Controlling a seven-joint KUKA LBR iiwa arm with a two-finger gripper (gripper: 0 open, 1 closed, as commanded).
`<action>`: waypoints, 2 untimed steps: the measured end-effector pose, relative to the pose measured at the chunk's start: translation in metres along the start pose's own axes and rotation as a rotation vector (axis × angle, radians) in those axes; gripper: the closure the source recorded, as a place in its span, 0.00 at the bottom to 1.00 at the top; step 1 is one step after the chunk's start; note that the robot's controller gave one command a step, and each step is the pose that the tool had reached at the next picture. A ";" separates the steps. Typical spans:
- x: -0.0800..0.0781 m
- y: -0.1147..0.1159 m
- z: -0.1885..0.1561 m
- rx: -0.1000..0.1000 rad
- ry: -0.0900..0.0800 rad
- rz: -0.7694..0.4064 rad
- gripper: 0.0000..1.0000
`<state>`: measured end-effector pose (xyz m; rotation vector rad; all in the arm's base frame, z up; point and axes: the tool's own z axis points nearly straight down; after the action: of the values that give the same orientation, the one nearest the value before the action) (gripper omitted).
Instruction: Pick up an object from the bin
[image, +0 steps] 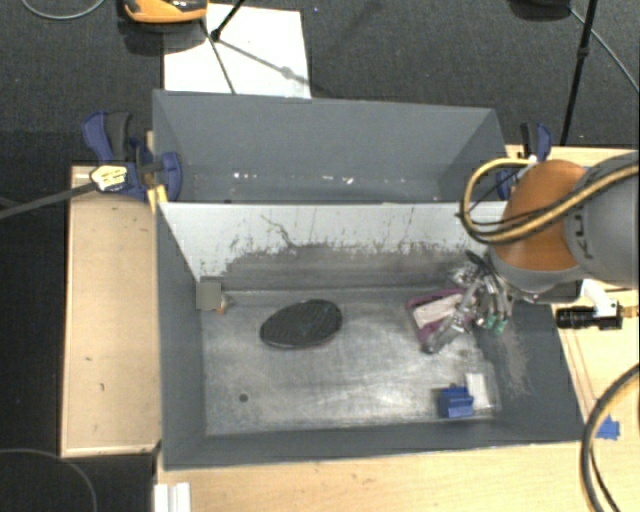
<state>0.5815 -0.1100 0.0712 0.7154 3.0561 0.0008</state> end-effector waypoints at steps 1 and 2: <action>0.006 0.022 -0.001 0.001 -0.001 0.164 0.00; 0.006 0.024 -0.001 0.000 0.000 0.159 1.00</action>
Offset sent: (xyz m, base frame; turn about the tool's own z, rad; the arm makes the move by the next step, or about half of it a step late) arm 0.0039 0.0236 -0.0012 0.1644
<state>0.5869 -0.0864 0.0724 0.9565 2.9898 0.0016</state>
